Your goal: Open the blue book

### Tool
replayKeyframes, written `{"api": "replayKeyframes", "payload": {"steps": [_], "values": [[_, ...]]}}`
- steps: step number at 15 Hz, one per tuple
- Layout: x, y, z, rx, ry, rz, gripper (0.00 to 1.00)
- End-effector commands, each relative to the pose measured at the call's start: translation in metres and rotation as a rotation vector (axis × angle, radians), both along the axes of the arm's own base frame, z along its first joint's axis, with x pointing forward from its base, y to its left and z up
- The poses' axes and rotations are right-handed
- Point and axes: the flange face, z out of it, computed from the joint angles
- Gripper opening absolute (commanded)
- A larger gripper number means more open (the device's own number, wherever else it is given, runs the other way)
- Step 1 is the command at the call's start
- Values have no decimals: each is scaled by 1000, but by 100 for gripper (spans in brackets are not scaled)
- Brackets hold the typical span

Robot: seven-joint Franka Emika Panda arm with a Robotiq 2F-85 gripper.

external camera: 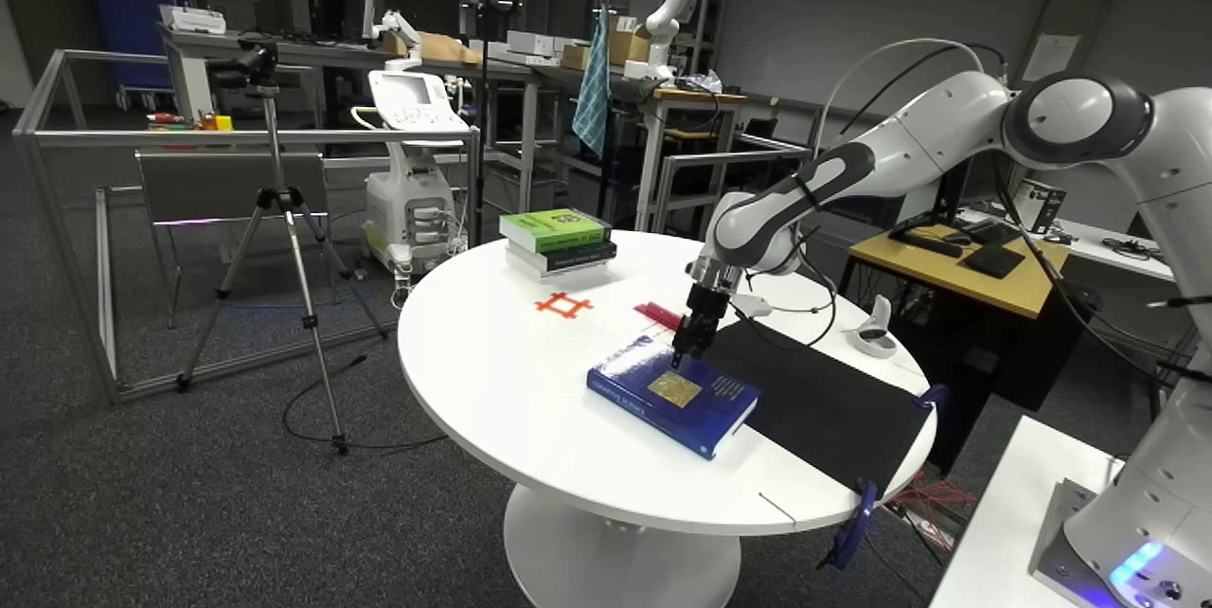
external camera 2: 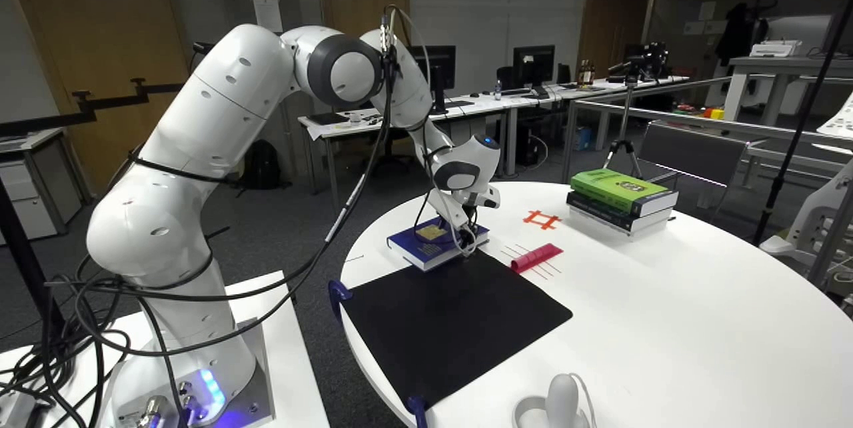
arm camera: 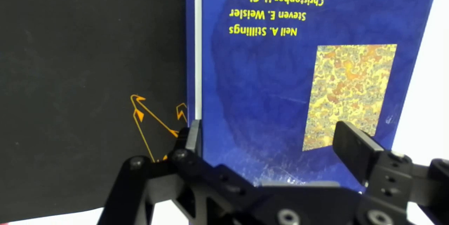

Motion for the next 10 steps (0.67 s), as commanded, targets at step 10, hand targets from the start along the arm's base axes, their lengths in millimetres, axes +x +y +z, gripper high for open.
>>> {"api": "replayKeyframes", "payload": {"steps": [10], "values": [[-13,40,90,-26,-143,121,100]]}}
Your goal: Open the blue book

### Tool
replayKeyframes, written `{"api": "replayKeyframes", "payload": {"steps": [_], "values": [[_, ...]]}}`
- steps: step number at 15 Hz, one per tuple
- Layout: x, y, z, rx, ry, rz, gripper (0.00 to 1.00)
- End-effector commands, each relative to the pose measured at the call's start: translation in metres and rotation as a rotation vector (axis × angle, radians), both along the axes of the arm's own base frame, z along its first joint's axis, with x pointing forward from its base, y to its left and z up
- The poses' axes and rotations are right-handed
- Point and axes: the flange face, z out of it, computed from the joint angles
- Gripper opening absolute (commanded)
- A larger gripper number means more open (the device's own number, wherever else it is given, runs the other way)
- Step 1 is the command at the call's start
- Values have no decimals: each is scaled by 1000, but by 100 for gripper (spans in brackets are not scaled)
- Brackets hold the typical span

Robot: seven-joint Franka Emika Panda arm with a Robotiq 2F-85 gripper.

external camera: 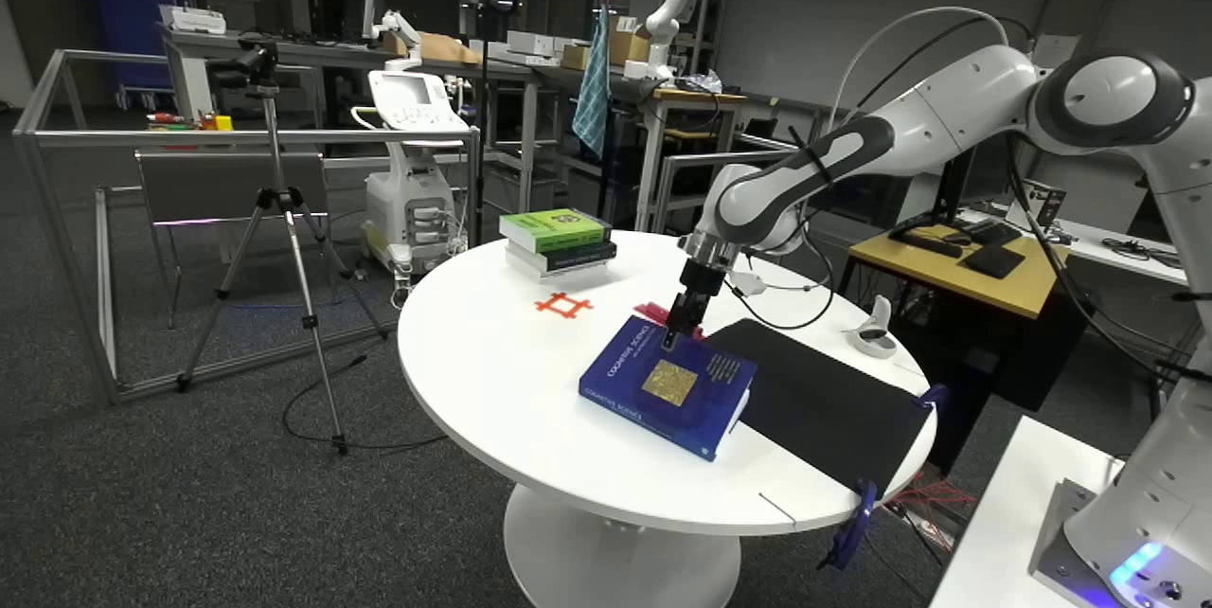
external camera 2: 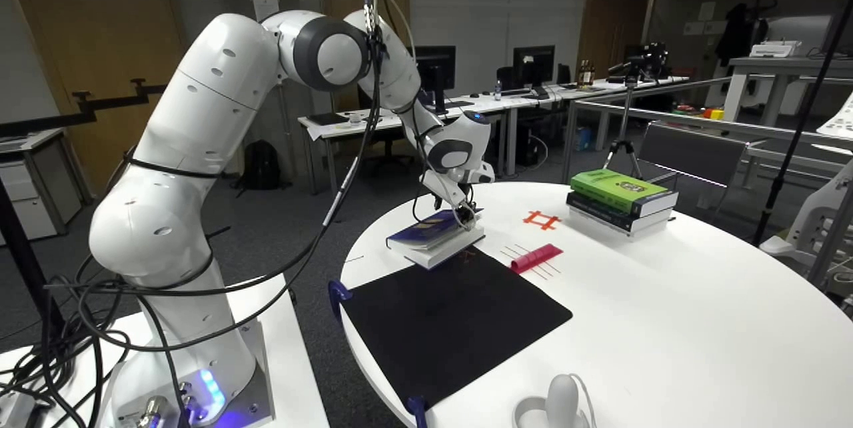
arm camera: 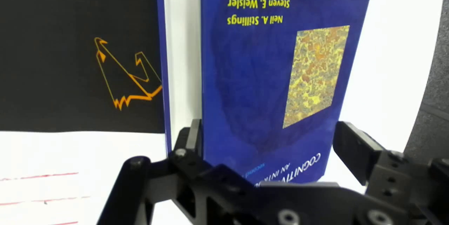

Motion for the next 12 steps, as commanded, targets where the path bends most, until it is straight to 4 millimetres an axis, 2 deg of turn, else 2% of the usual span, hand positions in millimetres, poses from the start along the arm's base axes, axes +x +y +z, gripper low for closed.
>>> {"api": "replayKeyframes", "payload": {"steps": [1,8,12], "values": [[-16,13,42,-25,-68,49,100],[-28,38,83,-34,-135,95,100],[-36,48,88,-20,-141,106,100]]}}
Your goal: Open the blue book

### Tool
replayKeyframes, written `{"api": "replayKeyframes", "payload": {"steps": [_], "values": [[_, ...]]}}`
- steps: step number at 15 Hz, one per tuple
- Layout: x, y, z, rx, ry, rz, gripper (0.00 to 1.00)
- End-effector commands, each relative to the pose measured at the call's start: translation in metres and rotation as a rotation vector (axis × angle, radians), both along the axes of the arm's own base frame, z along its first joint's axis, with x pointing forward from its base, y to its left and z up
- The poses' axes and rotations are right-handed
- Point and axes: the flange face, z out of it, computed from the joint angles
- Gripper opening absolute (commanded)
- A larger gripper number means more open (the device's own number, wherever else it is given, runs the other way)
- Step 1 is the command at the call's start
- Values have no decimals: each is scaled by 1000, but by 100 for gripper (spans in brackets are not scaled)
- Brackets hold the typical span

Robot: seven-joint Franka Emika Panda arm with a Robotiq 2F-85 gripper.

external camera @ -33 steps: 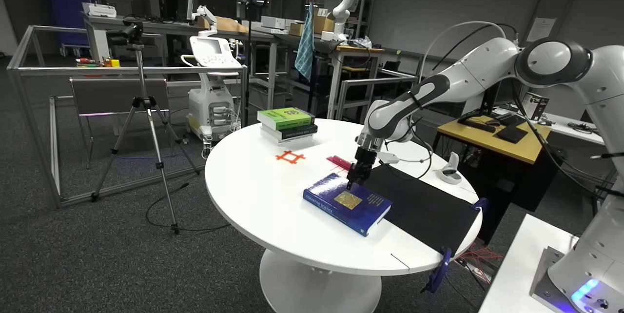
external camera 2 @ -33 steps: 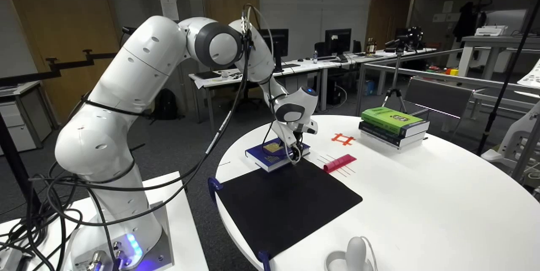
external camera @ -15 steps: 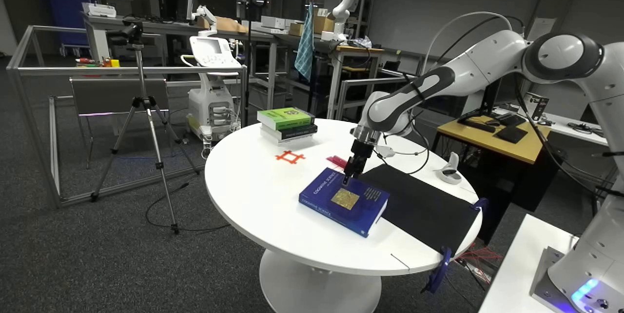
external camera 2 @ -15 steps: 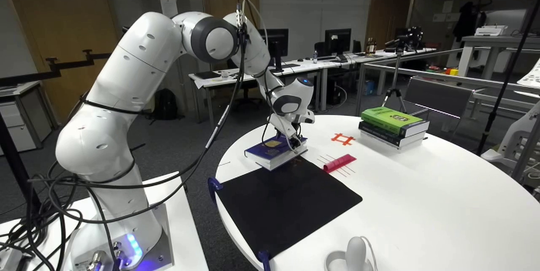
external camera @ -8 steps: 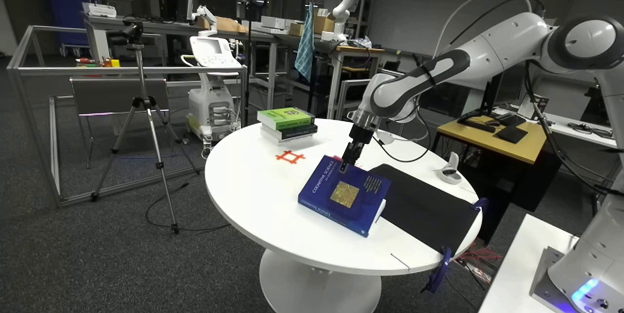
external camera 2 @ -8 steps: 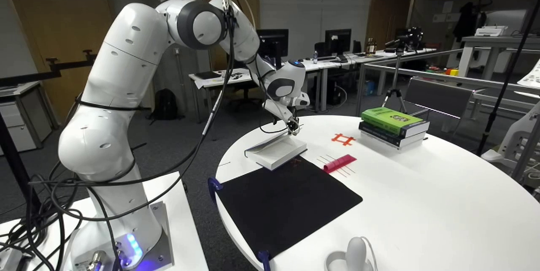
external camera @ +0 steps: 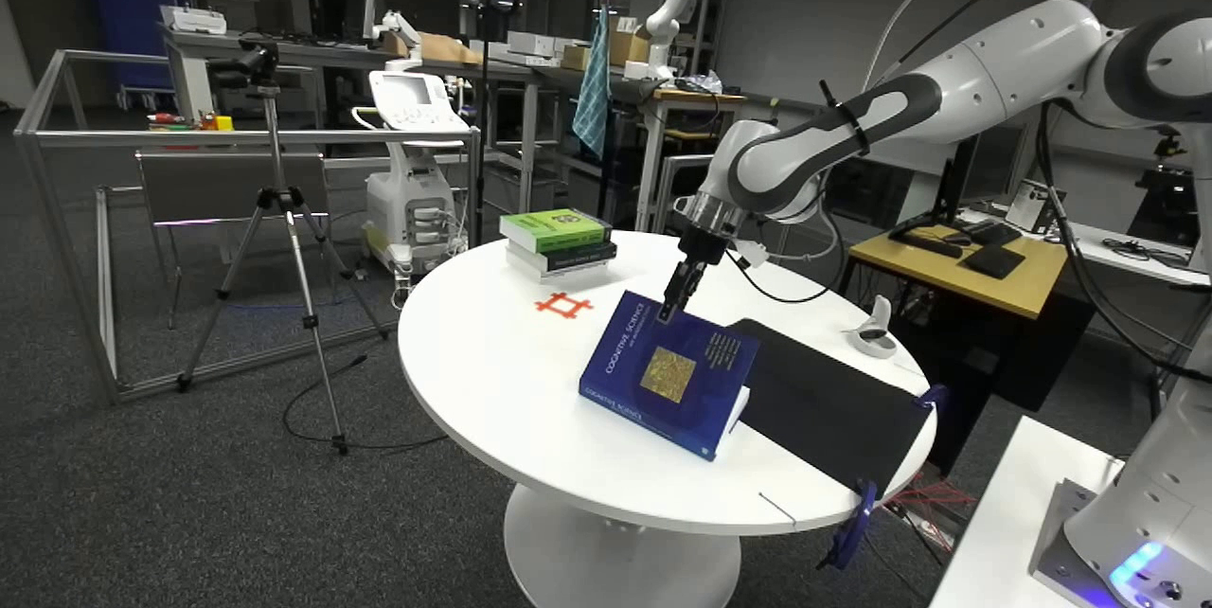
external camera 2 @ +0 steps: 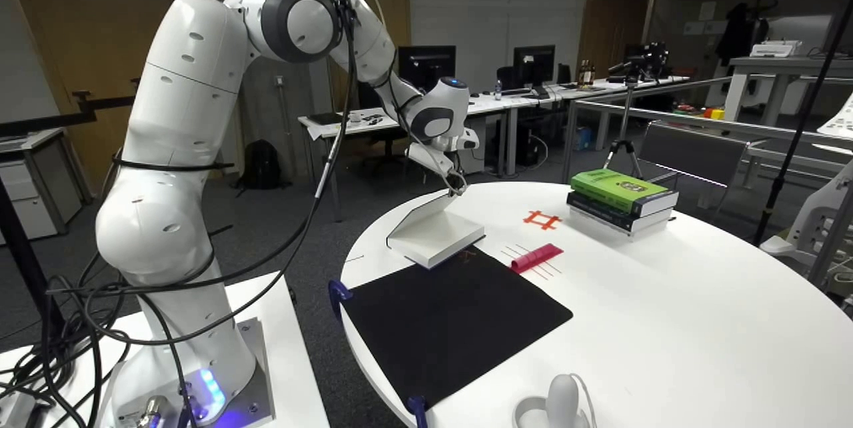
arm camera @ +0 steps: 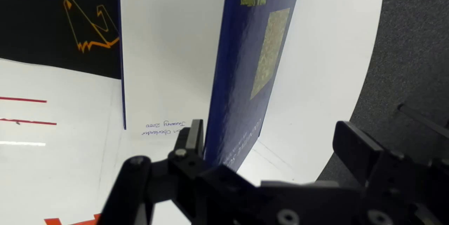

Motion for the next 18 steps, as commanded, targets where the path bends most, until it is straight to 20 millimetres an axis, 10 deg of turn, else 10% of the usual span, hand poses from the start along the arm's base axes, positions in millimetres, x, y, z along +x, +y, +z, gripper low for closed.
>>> {"api": "replayKeyframes", "payload": {"steps": [1,18], "values": [[-17,4,10,-2,-23,23,100],[-75,67,-1,-32,-54,123,100]]}}
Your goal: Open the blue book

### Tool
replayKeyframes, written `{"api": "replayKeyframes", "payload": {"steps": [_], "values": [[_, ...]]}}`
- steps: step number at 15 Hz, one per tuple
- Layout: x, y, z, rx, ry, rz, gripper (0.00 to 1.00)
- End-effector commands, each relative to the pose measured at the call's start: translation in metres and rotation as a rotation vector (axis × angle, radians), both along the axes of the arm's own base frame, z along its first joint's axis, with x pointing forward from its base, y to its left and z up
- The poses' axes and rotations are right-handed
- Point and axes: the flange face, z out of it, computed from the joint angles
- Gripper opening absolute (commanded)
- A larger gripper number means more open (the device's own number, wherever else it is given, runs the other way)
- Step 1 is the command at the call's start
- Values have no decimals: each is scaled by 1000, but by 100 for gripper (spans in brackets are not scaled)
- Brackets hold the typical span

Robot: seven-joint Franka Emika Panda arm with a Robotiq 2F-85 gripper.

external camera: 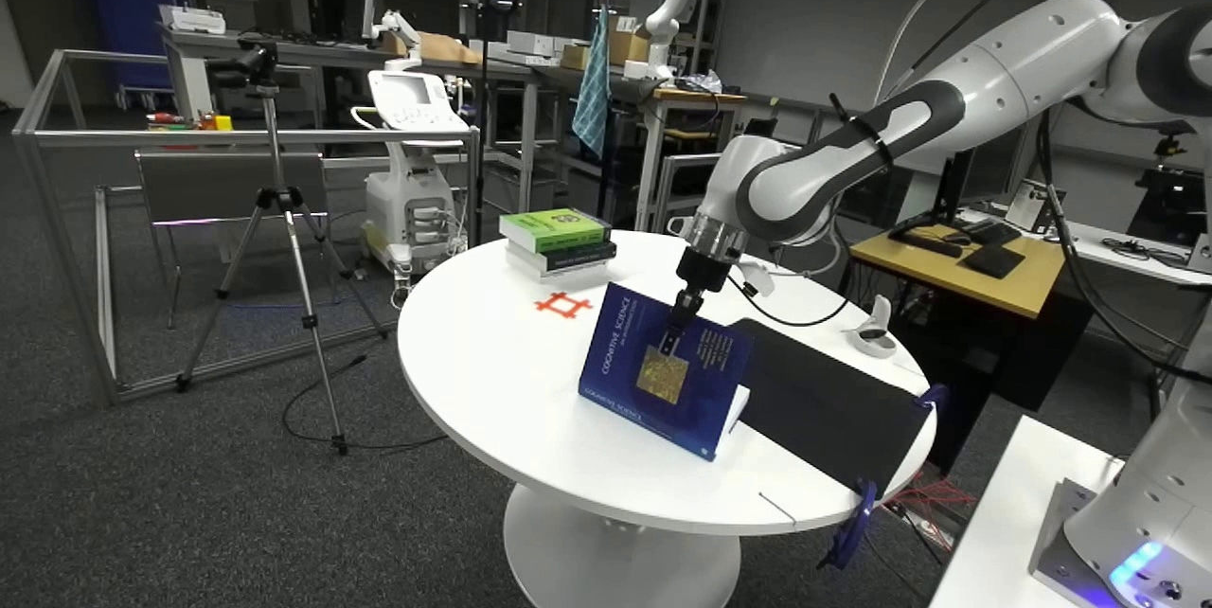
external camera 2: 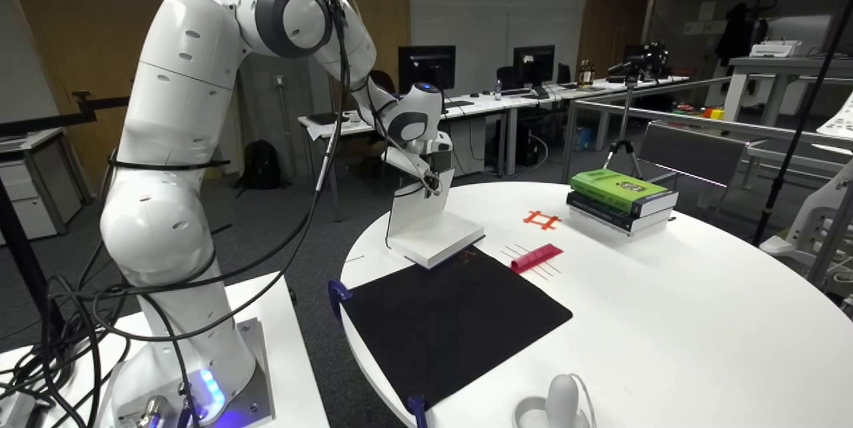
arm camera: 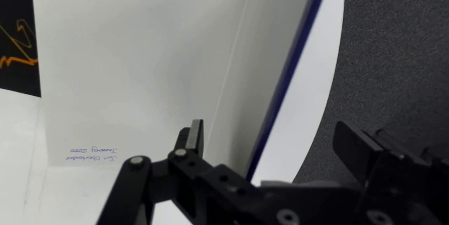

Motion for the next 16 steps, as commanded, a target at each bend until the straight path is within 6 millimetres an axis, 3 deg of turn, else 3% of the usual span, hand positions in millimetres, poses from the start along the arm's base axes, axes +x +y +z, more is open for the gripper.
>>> {"api": "replayKeyframes", "payload": {"steps": [1,16], "values": [[-34,15,15,-21,-63,34,100],[-104,58,30,-46,-182,164,100]]}}
